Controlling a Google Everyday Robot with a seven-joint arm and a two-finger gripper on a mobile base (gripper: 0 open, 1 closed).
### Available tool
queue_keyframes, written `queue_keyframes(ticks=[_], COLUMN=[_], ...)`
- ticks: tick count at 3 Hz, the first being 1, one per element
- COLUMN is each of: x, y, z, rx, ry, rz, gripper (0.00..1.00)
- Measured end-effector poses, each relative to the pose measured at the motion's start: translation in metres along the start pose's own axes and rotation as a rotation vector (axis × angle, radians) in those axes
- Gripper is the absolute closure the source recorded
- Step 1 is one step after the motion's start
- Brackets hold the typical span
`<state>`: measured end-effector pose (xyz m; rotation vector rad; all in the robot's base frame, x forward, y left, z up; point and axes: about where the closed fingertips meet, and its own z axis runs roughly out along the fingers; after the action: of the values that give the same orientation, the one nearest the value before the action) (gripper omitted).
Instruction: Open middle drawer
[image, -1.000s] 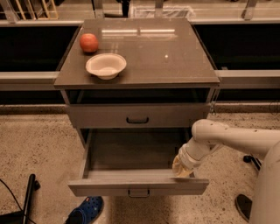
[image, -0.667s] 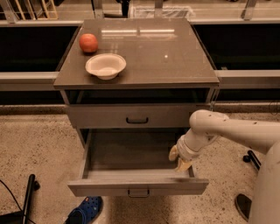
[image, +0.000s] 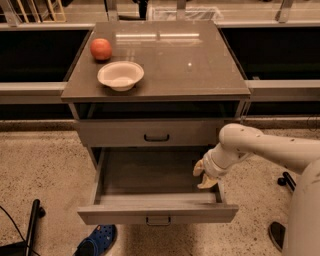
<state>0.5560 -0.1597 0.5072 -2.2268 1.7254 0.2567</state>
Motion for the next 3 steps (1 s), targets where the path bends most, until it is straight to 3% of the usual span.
queue_keyframes(ticks=[1,2,3], x=[0.02,0.036,0.033], y=[-0.007,0.001,0.019], z=[0.023,0.061,0.104], rx=[0.057,0.048,-0.031], ry=[-0.019,-0.036,-0.068], rz=[0.041,0.089,0.114], gripper=[0.79,1.0,1.0])
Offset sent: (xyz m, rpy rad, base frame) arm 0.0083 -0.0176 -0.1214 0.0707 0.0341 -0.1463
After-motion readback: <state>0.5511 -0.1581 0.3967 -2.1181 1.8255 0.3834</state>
